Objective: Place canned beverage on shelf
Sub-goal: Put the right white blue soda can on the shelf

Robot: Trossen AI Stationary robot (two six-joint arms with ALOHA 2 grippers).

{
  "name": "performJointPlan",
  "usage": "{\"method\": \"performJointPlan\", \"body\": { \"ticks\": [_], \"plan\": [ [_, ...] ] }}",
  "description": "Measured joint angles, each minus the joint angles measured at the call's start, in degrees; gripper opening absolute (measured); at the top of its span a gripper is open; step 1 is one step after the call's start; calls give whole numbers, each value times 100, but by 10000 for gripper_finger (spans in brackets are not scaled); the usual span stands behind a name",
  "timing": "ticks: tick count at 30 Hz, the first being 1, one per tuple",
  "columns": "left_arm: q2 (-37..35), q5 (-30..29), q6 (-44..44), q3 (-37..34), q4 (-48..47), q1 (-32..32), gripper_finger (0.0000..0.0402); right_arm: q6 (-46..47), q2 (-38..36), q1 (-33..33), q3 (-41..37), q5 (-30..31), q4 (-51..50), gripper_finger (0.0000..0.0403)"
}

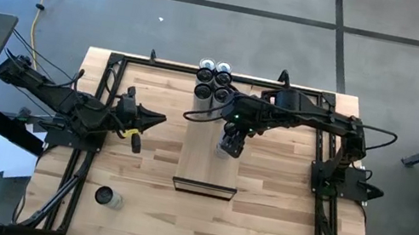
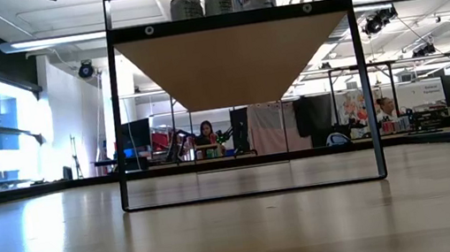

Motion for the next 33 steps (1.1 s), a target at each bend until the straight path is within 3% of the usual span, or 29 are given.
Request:
{"method": "performJointPlan", "body": {
  "ticks": [19,33],
  "plan": [
    [0,0,4,0,-1,0,0,13,0,0,0,2,62,285],
    [0,0,8,2,-2,0,0,-259,-2,0,0,-32,143,348]
  ]
}}
